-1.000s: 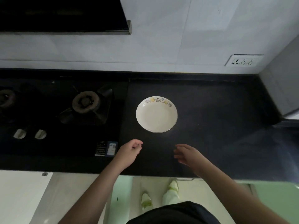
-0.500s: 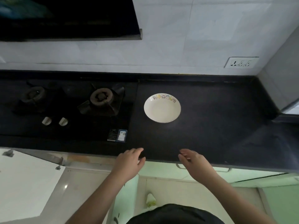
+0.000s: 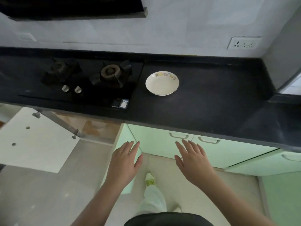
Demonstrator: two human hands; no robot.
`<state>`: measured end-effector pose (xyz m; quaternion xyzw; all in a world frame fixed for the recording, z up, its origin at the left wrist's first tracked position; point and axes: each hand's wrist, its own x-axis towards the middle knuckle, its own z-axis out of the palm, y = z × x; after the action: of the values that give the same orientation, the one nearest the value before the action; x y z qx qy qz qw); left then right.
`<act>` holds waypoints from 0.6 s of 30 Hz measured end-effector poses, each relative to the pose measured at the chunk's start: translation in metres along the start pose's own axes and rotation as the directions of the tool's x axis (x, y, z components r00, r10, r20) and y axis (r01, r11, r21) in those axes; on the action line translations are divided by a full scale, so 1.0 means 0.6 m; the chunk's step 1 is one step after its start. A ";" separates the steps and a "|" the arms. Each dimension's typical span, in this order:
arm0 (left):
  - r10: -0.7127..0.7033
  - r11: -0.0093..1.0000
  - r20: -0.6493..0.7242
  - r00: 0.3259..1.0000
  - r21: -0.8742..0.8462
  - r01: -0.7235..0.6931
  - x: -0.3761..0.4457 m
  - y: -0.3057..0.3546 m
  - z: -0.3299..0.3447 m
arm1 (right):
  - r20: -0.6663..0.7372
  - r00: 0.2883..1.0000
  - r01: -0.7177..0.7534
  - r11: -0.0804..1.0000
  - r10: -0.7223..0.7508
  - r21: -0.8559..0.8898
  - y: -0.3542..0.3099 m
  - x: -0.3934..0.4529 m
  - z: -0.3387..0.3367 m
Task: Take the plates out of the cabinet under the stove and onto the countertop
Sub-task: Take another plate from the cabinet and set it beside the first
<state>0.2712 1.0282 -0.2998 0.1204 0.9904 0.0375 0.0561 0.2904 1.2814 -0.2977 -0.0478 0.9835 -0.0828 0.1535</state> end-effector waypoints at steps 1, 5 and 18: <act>-0.017 1.000 -0.028 0.999 -0.015 0.017 -0.020 0.003 -0.006 | 0.013 1.000 0.020 1.000 -0.020 -0.001 -0.005 -0.010 0.002; -0.120 0.993 -0.027 0.992 -0.013 0.120 -0.100 -0.010 -0.017 | 0.005 0.990 0.143 0.990 -0.144 0.016 -0.037 -0.030 -0.003; -0.486 0.873 -0.015 0.874 -0.037 0.485 -0.364 -0.166 -0.035 | -0.064 0.903 0.430 0.900 -0.426 0.068 -0.254 -0.092 0.009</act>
<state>0.4560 0.8777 -0.2654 -0.1334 0.9888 0.0395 0.0541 0.3550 1.1377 -0.2595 -0.2542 0.9483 -0.1553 0.1098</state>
